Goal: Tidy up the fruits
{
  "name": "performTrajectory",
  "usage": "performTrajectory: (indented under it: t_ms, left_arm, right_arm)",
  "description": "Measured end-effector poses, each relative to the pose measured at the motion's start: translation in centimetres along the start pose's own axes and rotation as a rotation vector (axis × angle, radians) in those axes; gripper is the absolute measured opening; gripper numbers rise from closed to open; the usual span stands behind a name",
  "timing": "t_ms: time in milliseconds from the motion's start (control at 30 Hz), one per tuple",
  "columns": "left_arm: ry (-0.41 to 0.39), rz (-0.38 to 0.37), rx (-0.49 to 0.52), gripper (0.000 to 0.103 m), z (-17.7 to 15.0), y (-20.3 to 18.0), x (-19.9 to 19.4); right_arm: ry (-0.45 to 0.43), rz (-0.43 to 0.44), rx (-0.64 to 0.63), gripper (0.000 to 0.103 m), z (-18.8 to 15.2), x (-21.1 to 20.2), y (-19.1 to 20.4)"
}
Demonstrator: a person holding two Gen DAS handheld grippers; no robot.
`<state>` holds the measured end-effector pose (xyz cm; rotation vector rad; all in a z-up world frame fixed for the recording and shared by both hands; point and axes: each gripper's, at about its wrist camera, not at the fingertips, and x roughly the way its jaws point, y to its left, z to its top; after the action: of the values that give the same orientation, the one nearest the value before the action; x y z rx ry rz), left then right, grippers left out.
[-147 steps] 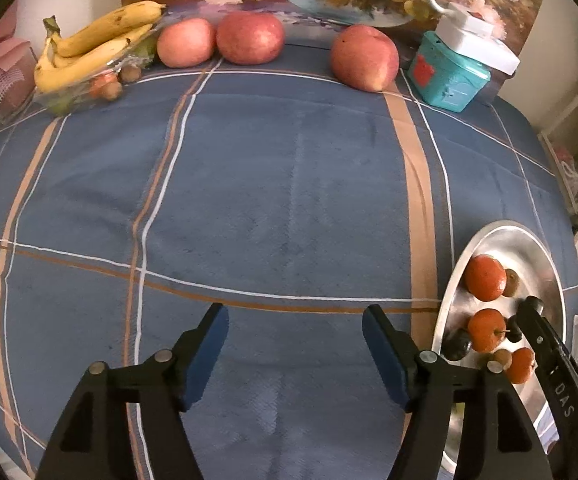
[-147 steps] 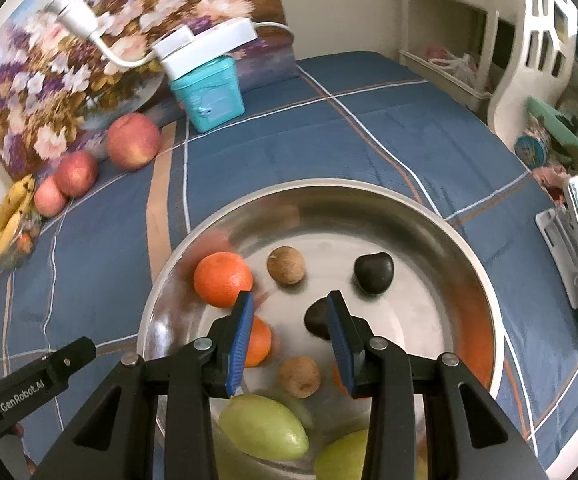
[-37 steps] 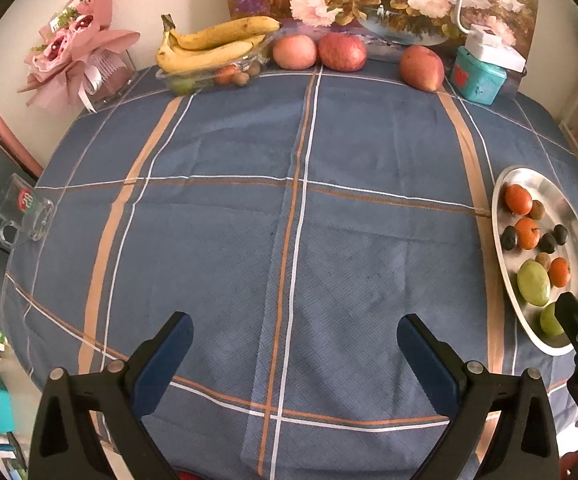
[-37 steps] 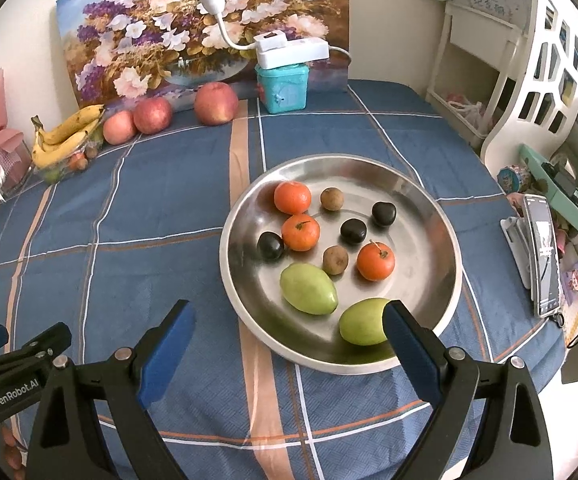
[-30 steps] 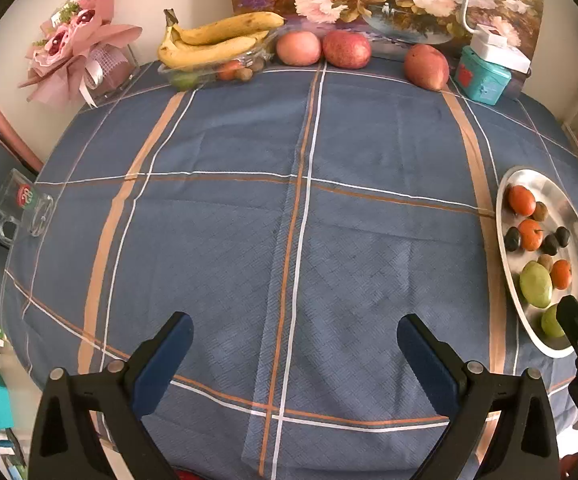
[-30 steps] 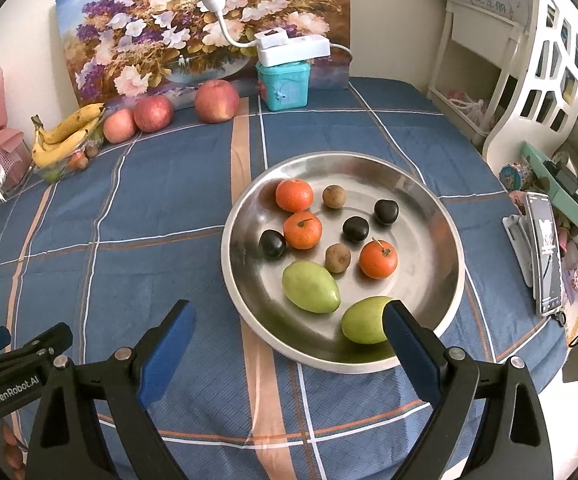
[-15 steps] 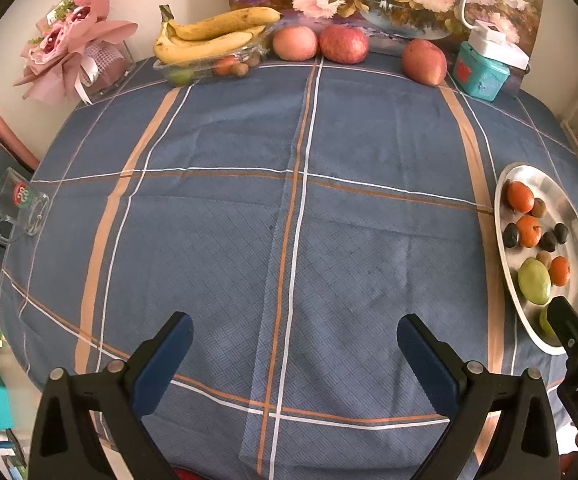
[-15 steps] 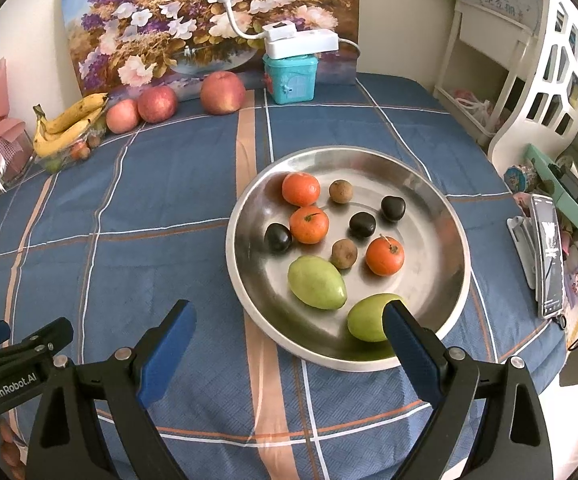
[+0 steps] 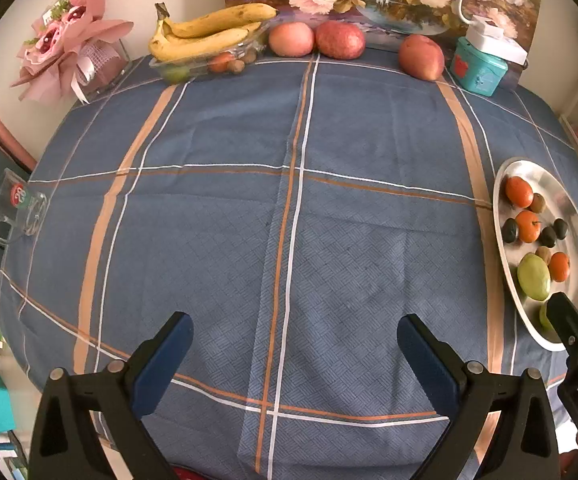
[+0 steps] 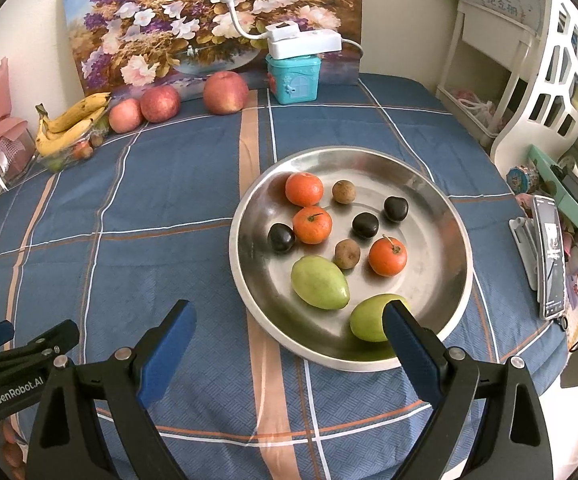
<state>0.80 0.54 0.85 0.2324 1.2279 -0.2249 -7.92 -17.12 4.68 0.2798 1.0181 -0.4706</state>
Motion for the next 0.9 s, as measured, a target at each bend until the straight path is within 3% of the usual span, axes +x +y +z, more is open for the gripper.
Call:
performTrajectory:
  t_ms: [733,900]
  left_arm:
    - [0.009,-0.003,-0.001,0.103,0.02,-0.04,0.08]
    - [-0.019,0.005,0.002,0.103,-0.21,-0.23,-0.47]
  right_arm:
    - [0.001,-0.001,0.002,0.094,-0.07,0.01,0.11]
    - [0.002,0.0,0.002,0.094,-0.03,0.04,0.06]
